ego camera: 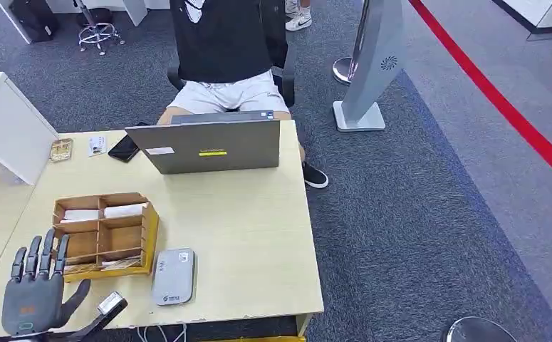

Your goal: Pass the card to the sensor for recognition and then transmit it.

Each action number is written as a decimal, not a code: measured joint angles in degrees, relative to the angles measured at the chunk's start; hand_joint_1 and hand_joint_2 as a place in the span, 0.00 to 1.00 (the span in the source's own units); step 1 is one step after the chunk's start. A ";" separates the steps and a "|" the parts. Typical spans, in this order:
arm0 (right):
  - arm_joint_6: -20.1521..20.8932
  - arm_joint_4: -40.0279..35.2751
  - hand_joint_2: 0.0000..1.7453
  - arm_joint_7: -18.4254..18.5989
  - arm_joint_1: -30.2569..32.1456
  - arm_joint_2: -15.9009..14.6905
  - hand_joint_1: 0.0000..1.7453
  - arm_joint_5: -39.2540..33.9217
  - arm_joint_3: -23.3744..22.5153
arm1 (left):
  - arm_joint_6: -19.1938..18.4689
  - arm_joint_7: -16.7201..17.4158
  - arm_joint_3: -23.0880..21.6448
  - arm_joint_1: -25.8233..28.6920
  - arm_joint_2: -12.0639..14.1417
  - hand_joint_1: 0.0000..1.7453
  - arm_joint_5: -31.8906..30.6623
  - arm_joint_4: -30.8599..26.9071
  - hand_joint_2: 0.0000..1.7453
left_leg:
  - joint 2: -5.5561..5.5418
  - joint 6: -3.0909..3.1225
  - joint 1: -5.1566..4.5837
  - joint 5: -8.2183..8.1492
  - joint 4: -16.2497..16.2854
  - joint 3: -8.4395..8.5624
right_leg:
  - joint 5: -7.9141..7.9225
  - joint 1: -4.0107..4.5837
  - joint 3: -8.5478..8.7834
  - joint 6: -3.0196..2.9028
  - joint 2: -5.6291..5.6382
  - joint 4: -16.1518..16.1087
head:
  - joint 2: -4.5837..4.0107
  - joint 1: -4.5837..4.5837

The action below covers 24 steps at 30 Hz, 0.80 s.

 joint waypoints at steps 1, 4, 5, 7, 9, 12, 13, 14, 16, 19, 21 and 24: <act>0.00 -0.02 1.00 0.00 0.00 0.00 0.00 0.00 0.00 | 0.00 -0.04 0.00 0.00 0.00 1.00 0.00 0.00 1.00 | 0.00 0.00 0.00 0.00 0.00 0.00 | 0.00 0.00 0.00 0.00 0.00 0.00 | 0.00 -0.02; 0.00 0.00 1.00 0.00 0.00 0.00 0.00 0.00 0.00 | -0.07 -0.17 0.00 0.00 -0.02 1.00 0.00 0.00 1.00 | 0.00 0.00 0.00 0.00 0.00 0.00 | 0.00 0.00 0.00 0.00 0.00 0.00 | 0.00 0.00; 0.00 0.00 1.00 0.00 0.00 0.00 0.00 0.00 0.00 | -0.13 -0.35 0.00 0.00 -0.02 1.00 0.00 0.00 1.00 | 0.00 0.00 0.00 0.00 0.00 0.00 | 0.00 0.00 0.00 0.00 0.00 0.00 | -0.02 -0.02; 0.00 0.00 1.00 0.00 0.00 0.00 0.00 -0.02 0.00 | -0.18 -0.61 0.00 0.00 -0.02 1.00 0.18 0.00 1.00 | 0.00 0.00 0.00 0.00 0.00 0.00 | 0.00 0.00 0.00 0.00 0.00 0.00 | 0.00 0.00; 0.02 0.00 1.00 -0.02 0.00 0.00 0.00 -0.02 0.00 | -0.20 -0.68 0.02 0.00 -0.02 1.00 0.39 0.00 1.00 | 0.00 0.00 0.00 0.00 0.00 0.00 | 0.00 0.00 0.00 0.00 0.00 0.00 | -0.02 0.00; 0.02 0.00 1.00 -0.02 0.00 0.00 0.00 -0.02 0.00 | -0.24 -0.94 0.02 0.00 -0.04 1.00 0.52 0.00 1.00 | 0.00 0.00 0.00 0.00 0.00 0.00 | 0.00 0.00 0.00 0.00 0.00 0.00 | 0.00 0.00; 0.02 0.00 1.00 -0.02 0.00 0.00 0.00 -0.04 0.00 | -0.26 -1.05 0.02 -0.01 -0.02 1.00 0.52 0.00 1.00 | 0.00 0.00 0.00 0.00 0.00 0.00 | 0.00 0.00 0.00 0.00 0.00 0.00 | -0.02 0.00; 0.02 0.00 1.00 -0.07 0.00 0.00 0.00 -0.02 0.00 | -0.31 -1.09 0.02 -0.01 -0.04 1.00 0.61 -0.02 1.00 | 0.00 0.00 -0.01 0.00 0.00 0.00 | 0.00 0.00 0.00 0.00 0.00 0.00 | 0.00 -0.02; 0.00 0.00 1.00 -0.15 0.00 0.00 0.00 -0.02 0.00 | -0.35 -1.09 0.02 -0.01 -0.04 1.00 0.70 -0.02 1.00 | 0.00 0.00 -0.01 0.00 0.00 0.00 | 0.00 0.00 0.00 0.00 0.00 0.00 | -0.02 -0.02; 0.00 0.00 1.00 -0.20 -0.01 0.00 0.00 0.00 0.02 | -0.42 -1.40 0.04 0.02 -0.09 1.00 0.81 -0.02 1.00 | 0.00 0.00 0.00 0.00 0.00 0.00 | 0.00 0.00 0.00 0.00 -0.01 0.00 | 0.00 0.00; 0.00 0.00 1.00 -0.20 -0.01 0.00 0.00 0.00 0.04 | -0.35 -1.86 0.04 0.01 -0.20 1.00 1.20 -0.02 1.00 | 0.00 0.00 0.00 0.00 0.00 0.00 | 0.00 0.00 0.00 0.00 0.00 0.00 | -0.02 -0.02; 0.02 0.00 1.00 -0.20 0.00 0.00 0.00 0.00 0.07 | -0.20 -2.80 0.04 0.17 -0.37 1.00 1.90 -0.80 1.00 | 0.00 0.00 0.00 0.00 0.00 0.00 | 0.00 0.00 0.00 0.00 0.00 0.00 | 0.00 0.00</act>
